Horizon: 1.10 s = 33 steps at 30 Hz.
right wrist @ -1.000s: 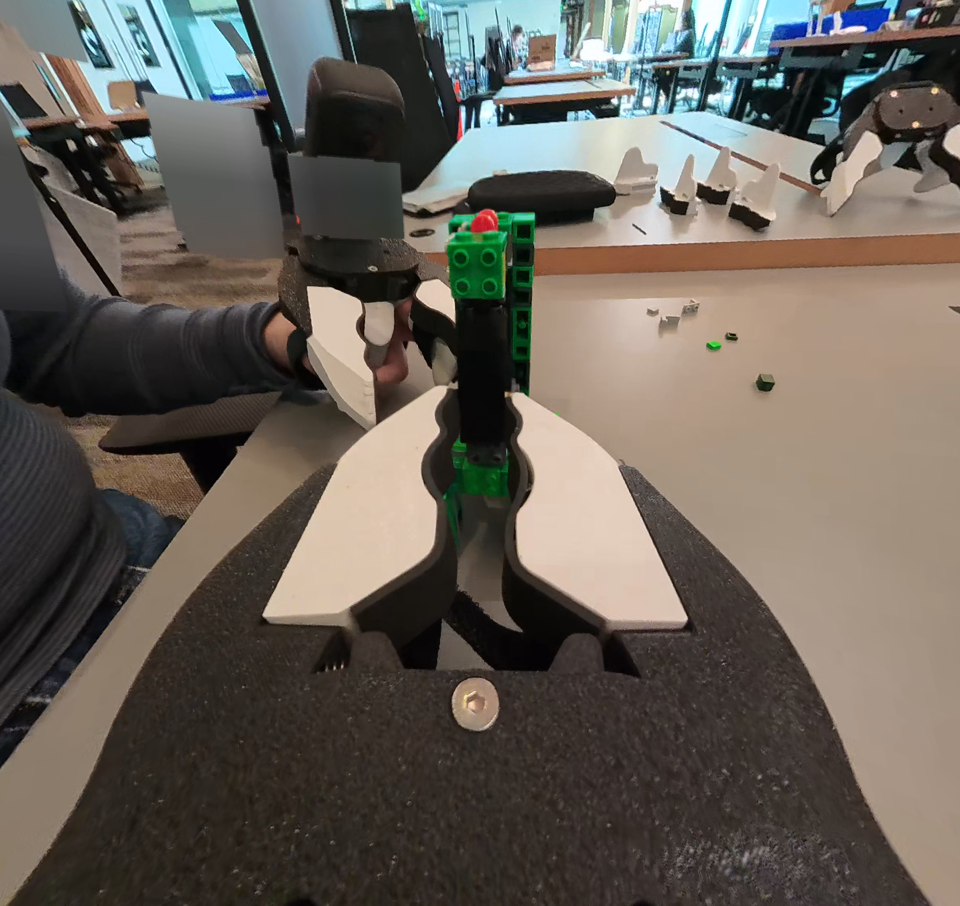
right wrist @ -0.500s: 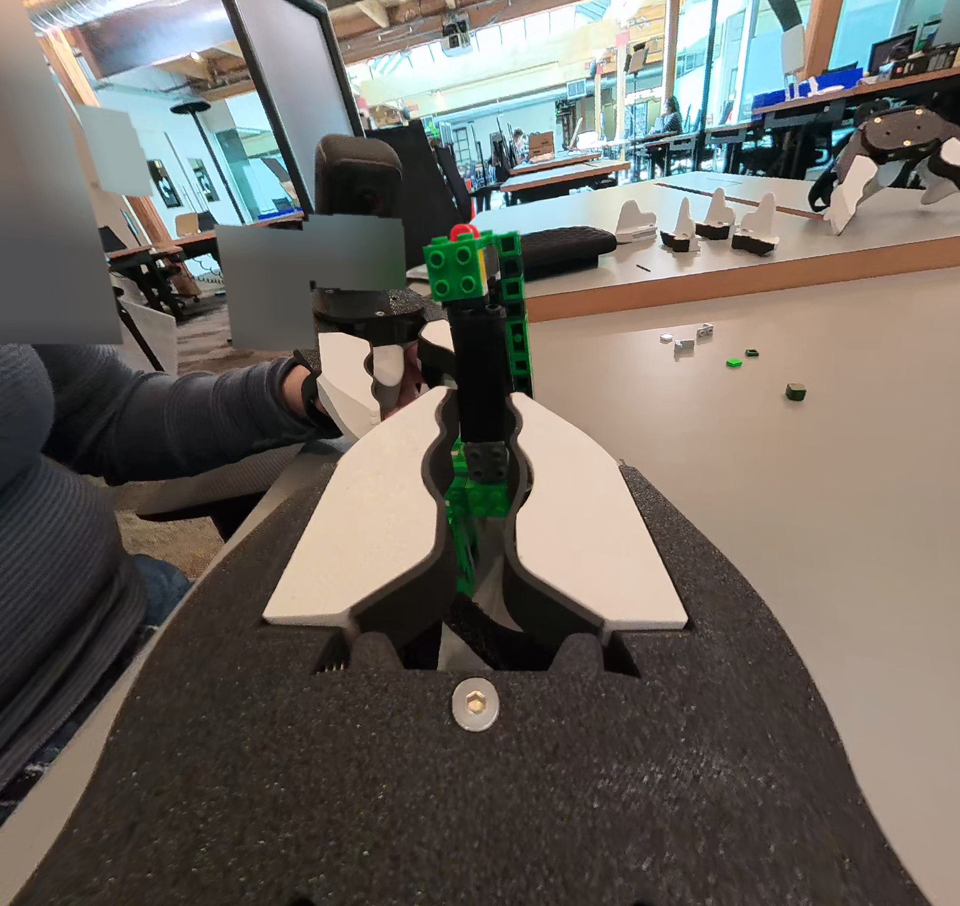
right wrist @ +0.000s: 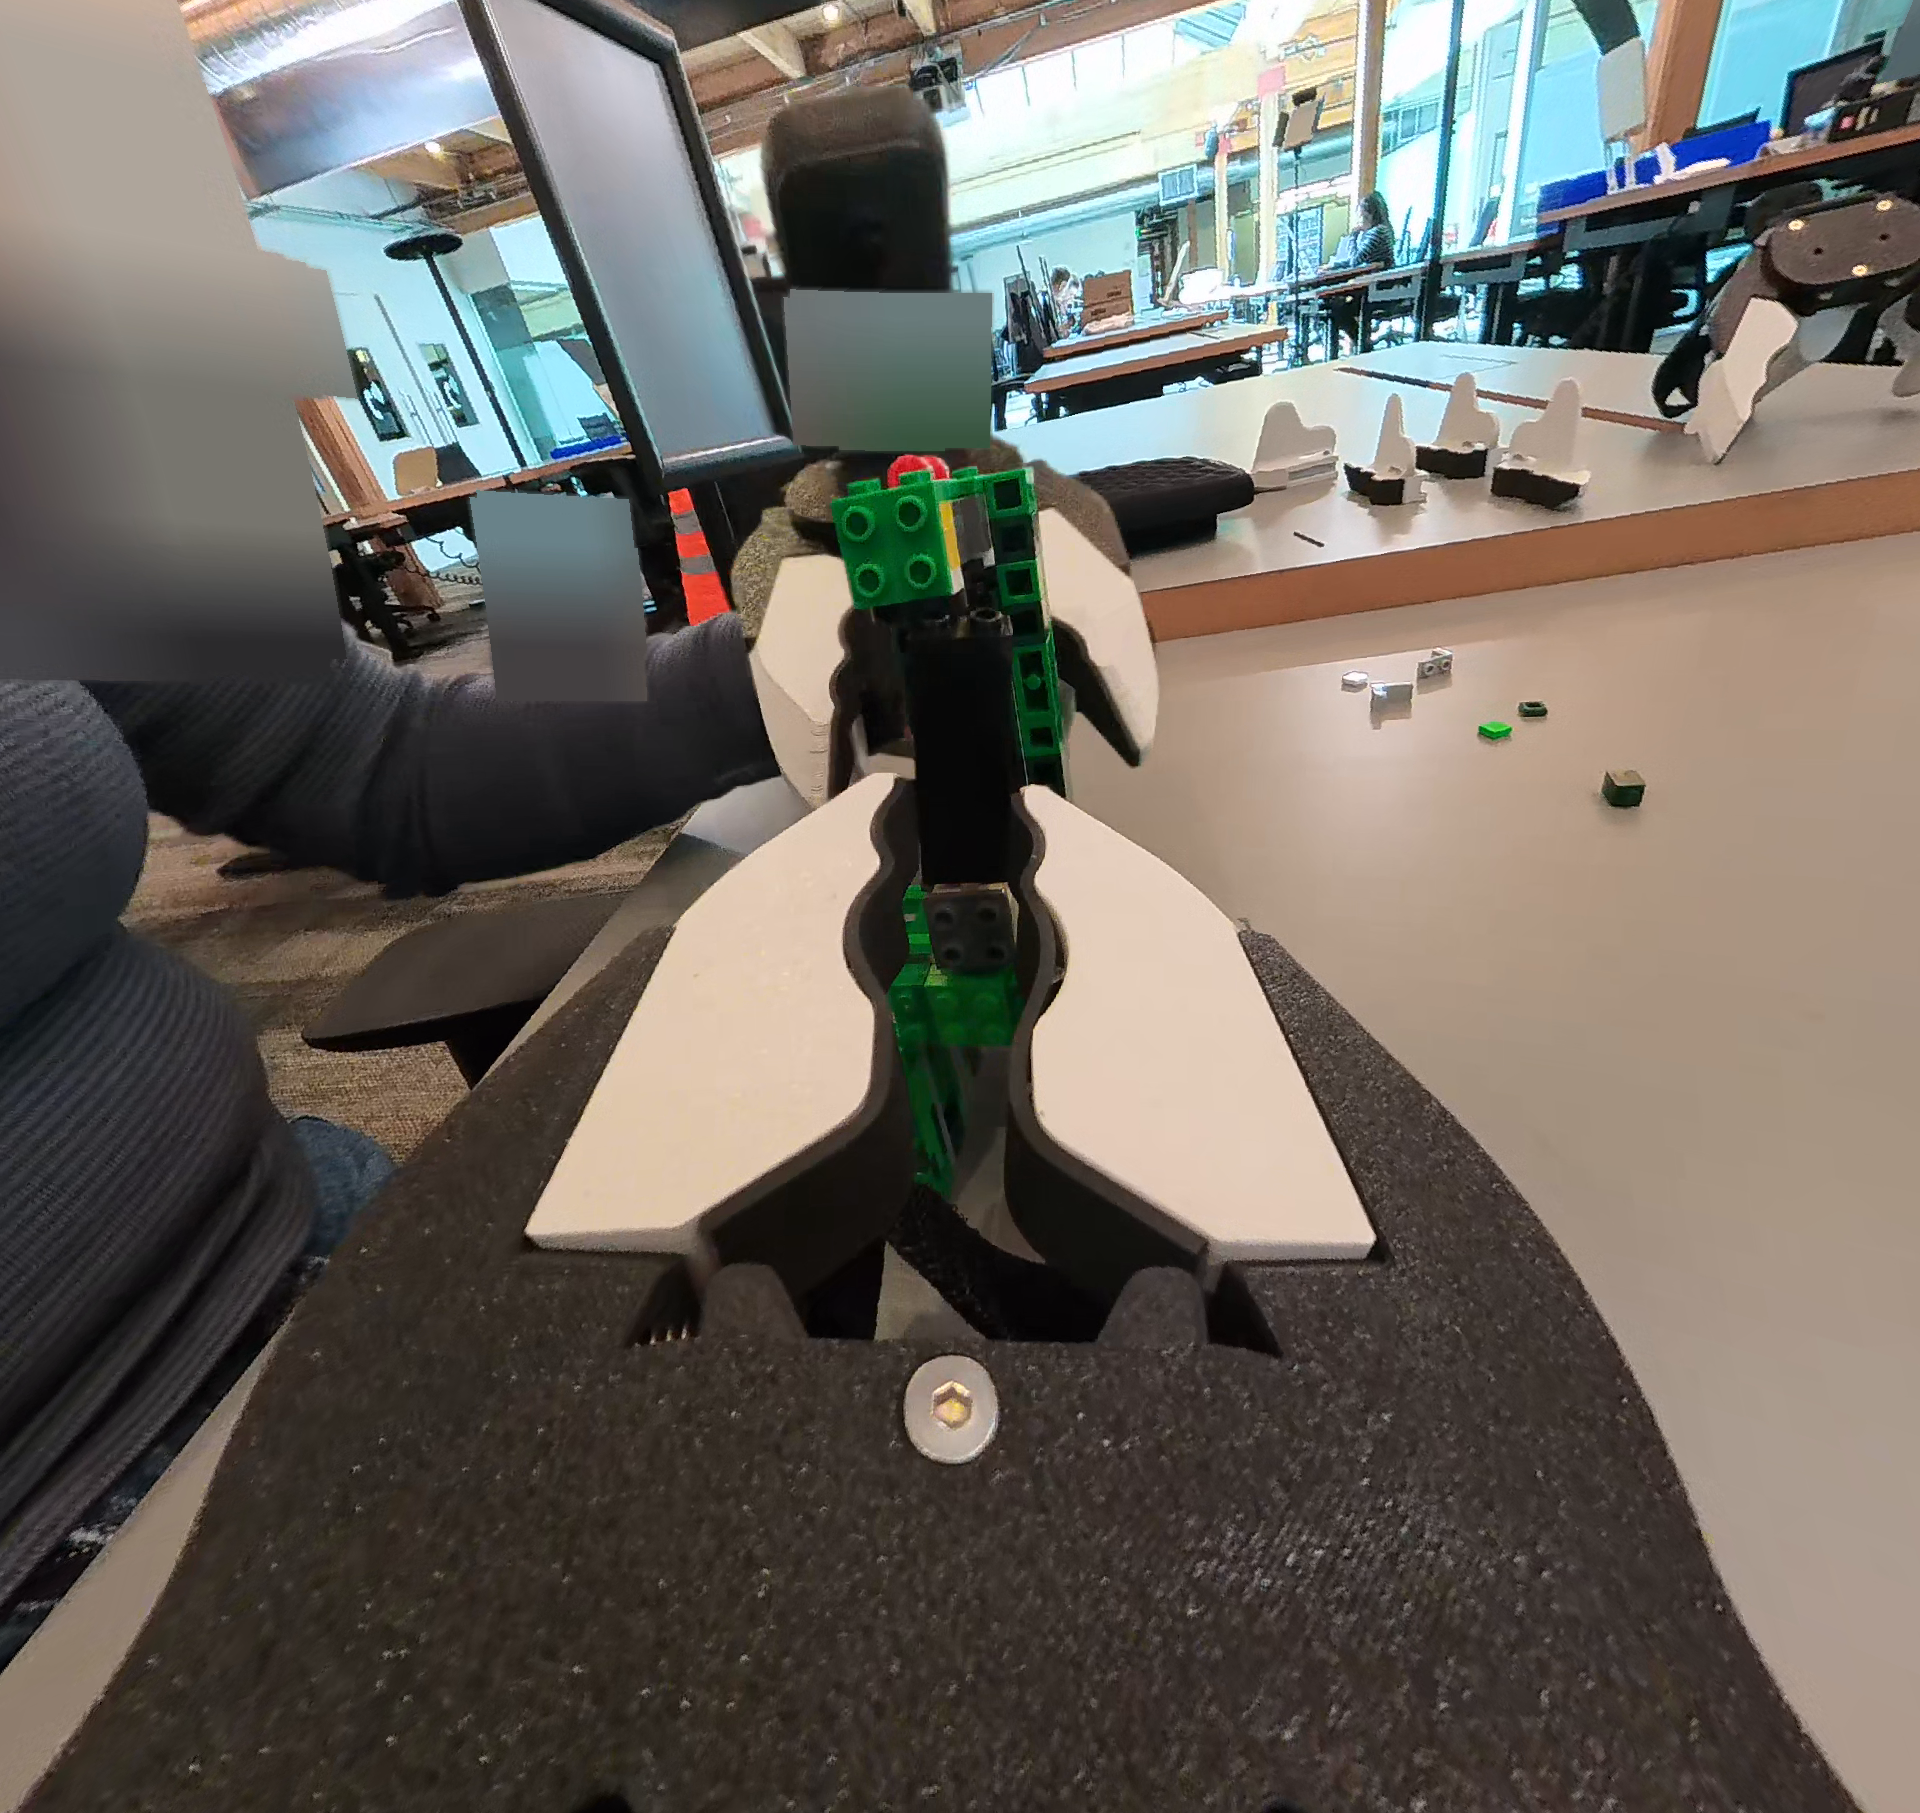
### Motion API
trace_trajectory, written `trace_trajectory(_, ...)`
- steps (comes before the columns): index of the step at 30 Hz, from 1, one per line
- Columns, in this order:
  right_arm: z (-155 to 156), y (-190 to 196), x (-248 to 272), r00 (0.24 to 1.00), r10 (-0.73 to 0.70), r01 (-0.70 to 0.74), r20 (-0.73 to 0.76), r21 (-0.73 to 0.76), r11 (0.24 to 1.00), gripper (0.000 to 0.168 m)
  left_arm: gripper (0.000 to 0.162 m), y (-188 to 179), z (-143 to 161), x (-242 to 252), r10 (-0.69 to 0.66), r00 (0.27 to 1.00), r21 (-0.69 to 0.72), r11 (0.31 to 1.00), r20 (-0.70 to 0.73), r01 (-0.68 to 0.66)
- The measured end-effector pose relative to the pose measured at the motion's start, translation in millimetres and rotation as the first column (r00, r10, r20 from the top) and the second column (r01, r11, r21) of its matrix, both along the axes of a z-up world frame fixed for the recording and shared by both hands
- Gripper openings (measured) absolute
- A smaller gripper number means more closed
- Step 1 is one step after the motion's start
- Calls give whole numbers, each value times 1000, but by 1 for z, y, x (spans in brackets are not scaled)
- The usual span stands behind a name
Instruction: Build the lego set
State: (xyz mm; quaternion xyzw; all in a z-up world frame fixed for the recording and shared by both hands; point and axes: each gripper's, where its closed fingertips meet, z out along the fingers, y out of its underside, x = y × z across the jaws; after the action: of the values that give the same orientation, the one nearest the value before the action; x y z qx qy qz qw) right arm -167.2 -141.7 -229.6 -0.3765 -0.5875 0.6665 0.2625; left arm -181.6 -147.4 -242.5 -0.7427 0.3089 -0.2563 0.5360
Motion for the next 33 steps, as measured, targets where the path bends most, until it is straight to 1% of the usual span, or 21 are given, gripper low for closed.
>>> trace_trajectory(2,0,0,1,1000,0,0,1,4,1000,16,57,-1,-2,6,-73,997,-9,997,-17,73)
trace_trajectory(4,-1,1,1,1000,-1,1,5,10,1000,16,54,1,-7,8,-96,994,-27,995,-47,95)
trace_trajectory(9,-2,2,3,1000,-2,1,11,21,1000,16,49,4,-9,8,-105,992,-32,994,-64,103)
trace_trajectory(16,-3,0,4,1000,0,-1,13,40,999,16,53,1,-13,9,-138,989,-39,990,-59,136)
trace_trajectory(20,-3,1,5,1000,-4,3,13,42,999,16,56,1,-20,9,-147,986,-71,987,-79,142)
trace_trajectory(24,-1,0,3,1000,0,0,13,10,1000,16,53,4,-25,11,-147,986,-82,987,-75,140)
trace_trajectory(28,-2,0,3,1000,-5,5,15,12,1000,16,48,6,-24,10,-127,990,-79,990,-66,121)
trace_trajectory(30,-2,1,2,1000,-5,5,16,11,1000,16,43,6,-24,9,-118,991,-73,991,-67,113)
trace_trajectory(33,-3,0,1,1000,-5,5,18,17,1000,16,40,6,-24,11,-123,990,-71,990,-61,119)
